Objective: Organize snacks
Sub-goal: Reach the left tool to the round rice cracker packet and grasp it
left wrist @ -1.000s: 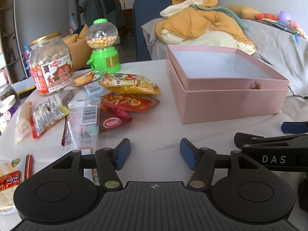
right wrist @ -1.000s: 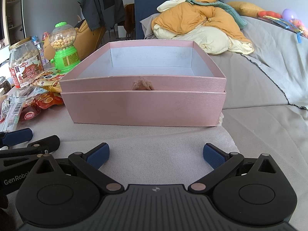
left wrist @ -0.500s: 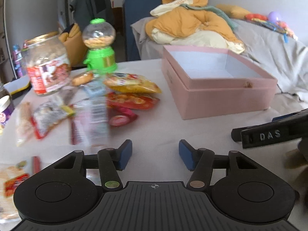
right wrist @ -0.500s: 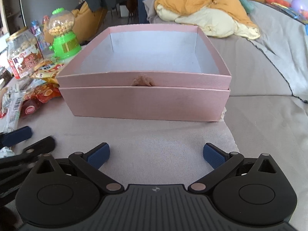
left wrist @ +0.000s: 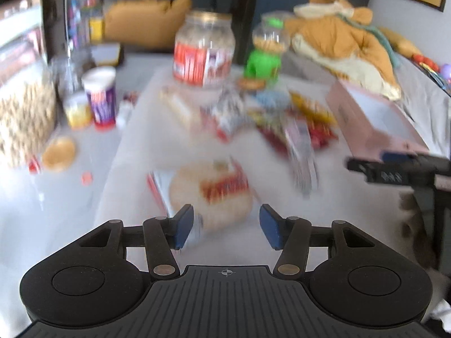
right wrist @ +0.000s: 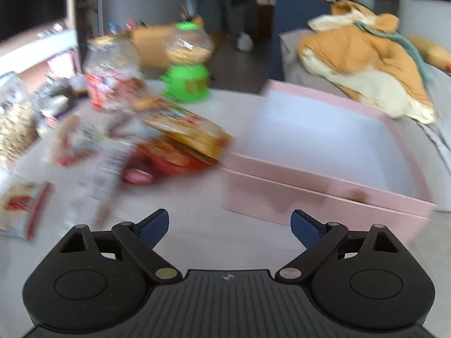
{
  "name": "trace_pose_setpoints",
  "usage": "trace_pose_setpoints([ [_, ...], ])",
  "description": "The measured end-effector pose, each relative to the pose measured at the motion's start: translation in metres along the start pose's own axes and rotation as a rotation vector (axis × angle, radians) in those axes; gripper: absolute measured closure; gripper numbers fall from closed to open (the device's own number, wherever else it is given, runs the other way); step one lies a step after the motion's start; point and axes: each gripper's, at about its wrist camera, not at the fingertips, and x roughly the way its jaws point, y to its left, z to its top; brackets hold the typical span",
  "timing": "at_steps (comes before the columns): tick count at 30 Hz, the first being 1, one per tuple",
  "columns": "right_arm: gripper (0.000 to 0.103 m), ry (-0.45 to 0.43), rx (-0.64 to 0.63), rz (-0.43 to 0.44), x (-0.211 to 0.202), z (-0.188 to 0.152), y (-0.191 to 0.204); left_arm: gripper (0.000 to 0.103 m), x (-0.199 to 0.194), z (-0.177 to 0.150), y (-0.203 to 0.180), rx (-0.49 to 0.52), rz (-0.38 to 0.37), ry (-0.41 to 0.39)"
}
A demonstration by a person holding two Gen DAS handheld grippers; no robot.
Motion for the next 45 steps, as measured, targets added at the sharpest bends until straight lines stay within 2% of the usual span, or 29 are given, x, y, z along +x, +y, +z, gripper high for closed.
trace_pose_setpoints([
  [3,0.009,0.044,-0.044,0.112,0.005,0.004,0.022,0.045,0.007,-0.009,-0.004,0.015,-0.01,0.043],
  [6,0.009,0.061,-0.074,0.163,0.003,0.001,0.038,0.046,0.023,-0.009,-0.01,0.071,0.077,0.043],
  [9,0.009,0.043,-0.11,0.165,-0.005,-0.007,0.043,0.045,0.042,-0.001,-0.003,0.112,0.17,0.015],
  [13,0.009,0.039,-0.143,0.162,-0.006,-0.016,0.043,0.047,0.058,0.026,0.021,-0.021,0.161,-0.048],
  [16,0.009,0.052,-0.138,0.163,-0.001,-0.021,0.039,0.047,0.068,0.046,0.041,-0.132,0.136,-0.132],
  [20,0.009,0.049,-0.115,0.18,0.003,-0.023,0.034,0.049,0.064,0.062,0.064,-0.342,0.164,-0.158],
  [21,0.009,0.028,-0.106,0.182,-0.001,-0.023,0.032,0.049,0.059,0.062,0.064,-0.361,0.152,-0.161],
  [23,0.009,-0.021,-0.098,0.169,-0.009,-0.025,0.027,0.049,0.053,0.06,0.058,-0.405,0.118,-0.119],
  [25,0.009,-0.064,-0.093,0.138,-0.014,-0.026,0.023,0.049,0.057,0.058,0.053,-0.478,0.05,-0.052],
  [27,0.009,-0.076,-0.071,0.135,-0.015,-0.025,0.018,0.049,0.067,0.057,0.044,-0.544,0.006,0.009],
  [29,0.009,-0.076,-0.046,0.145,-0.016,-0.023,0.011,0.049,0.078,0.062,0.039,-0.591,0.02,0.014],
  [31,0.009,-0.084,-0.023,0.134,-0.018,-0.023,0.005,0.049,0.084,0.068,0.039,-0.616,0.07,-0.027],
  [34,0.009,-0.08,0.014,0.124,-0.02,-0.025,-0.005,0.046,0.095,0.086,0.03,-0.541,0.171,-0.094],
  [37,0.009,-0.05,0.059,0.129,-0.017,-0.027,-0.014,0.048,0.094,0.099,0.018,-0.43,0.24,-0.149],
  [40,0.009,-0.026,0.082,0.137,-0.014,-0.029,-0.017,0.048,0.102,0.111,0.009,-0.346,0.258,-0.131],
  [43,0.009,-0.024,0.065,0.128,-0.014,-0.03,-0.012,0.044,0.114,0.117,-0.001,-0.284,0.264,-0.11],
  [45,0.009,-0.025,0.047,0.121,-0.014,-0.031,-0.009,0.044,0.12,0.121,-0.01,-0.23,0.242,-0.106],
])
